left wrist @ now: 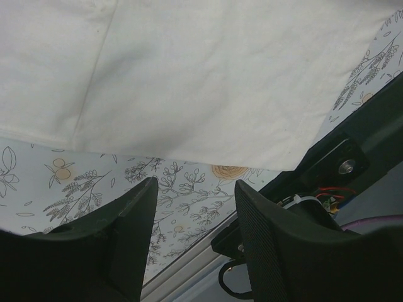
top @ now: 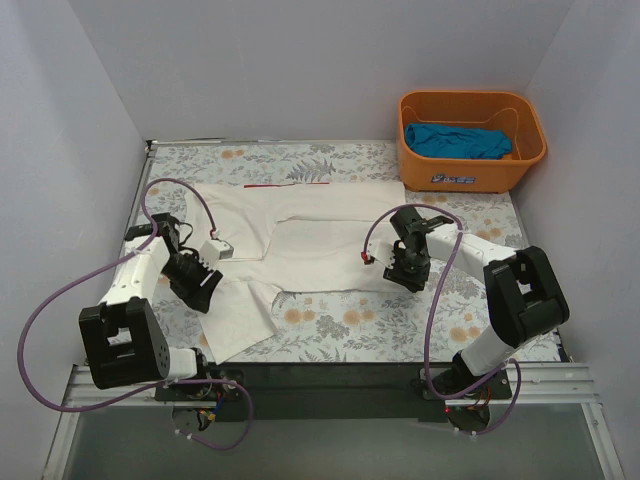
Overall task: Fold and stack the t-shirts
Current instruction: Fold the tshirt
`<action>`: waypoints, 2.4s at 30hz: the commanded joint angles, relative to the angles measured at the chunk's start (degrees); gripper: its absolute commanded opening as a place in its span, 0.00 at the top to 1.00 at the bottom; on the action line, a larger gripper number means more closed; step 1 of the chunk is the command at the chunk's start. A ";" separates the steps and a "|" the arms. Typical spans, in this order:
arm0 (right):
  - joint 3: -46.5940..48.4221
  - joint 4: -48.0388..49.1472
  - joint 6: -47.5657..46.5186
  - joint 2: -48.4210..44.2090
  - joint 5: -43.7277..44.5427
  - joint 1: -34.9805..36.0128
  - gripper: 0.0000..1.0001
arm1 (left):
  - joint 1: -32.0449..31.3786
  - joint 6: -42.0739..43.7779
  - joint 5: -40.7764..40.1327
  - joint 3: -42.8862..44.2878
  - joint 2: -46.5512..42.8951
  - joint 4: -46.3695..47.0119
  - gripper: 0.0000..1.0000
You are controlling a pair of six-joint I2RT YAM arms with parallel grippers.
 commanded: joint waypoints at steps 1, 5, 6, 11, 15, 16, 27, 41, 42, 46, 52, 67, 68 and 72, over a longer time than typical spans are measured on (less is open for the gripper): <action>-0.80 0.71 -0.07 -0.59 -1.05 0.57 0.57 | -0.90 1.24 -0.13 -0.48 -1.12 0.78 0.50; -1.15 1.32 -0.42 0.65 -1.05 0.57 0.65 | -2.39 1.42 -0.65 -1.62 -1.64 1.13 0.49; -1.15 1.50 -0.51 0.73 -1.05 0.57 0.65 | -3.36 1.51 -1.09 -2.06 -2.52 1.57 0.49; -1.15 1.68 -0.77 1.61 -0.26 0.66 0.64 | -7.84 2.12 -7.50 -9.42 -7.35 8.77 0.47; -1.42 1.15 -1.04 -0.31 -0.52 0.66 0.37 | -10.92 2.56 -10.41 -12.52 -9.03 11.68 0.47; -1.16 0.54 -1.21 -1.02 -0.79 0.57 0.38 | -10.93 2.22 -10.50 -12.52 -8.68 11.68 0.47; 0.78 -1.49 -1.12 -0.59 -3.78 1.09 0.50 | -10.93 -0.43 -7.69 -9.45 -6.57 10.45 0.47; -1.15 1.85 -1.13 2.58 -1.50 1.18 0.90 | -11.98 2.21 -10.06 -16.73 -6.92 17.13 0.48; -1.07 1.85 -1.13 2.49 -1.32 1.18 0.95 | -12.15 2.12 -10.15 -17.18 -6.75 17.57 0.49; -0.63 1.68 -1.04 2.23 -1.05 1.10 0.99 | -13.03 2.38 -12.78 -20.86 -6.83 21.60 0.51; -0.54 1.68 -1.13 1.88 -1.23 1.18 0.99 | -13.39 2.39 -15.95 -24.74 -6.04 26.27 0.76; 7.10 -5.96 -2.88 -2.78 -2.64 -0.84 0.99 | -9.43 -0.17 -7.43 2.32 -1.30 2.21 1.00; 7.37 -6.32 -3.06 -2.95 -2.64 -1.10 0.99 | -6.65 0.10 -7.16 3.20 -0.86 1.84 1.00; 6.76 -7.64 -3.67 -4.62 -2.46 -1.28 0.99 | -4.69 2.03 -7.43 5.76 -1.90 -0.18 1.00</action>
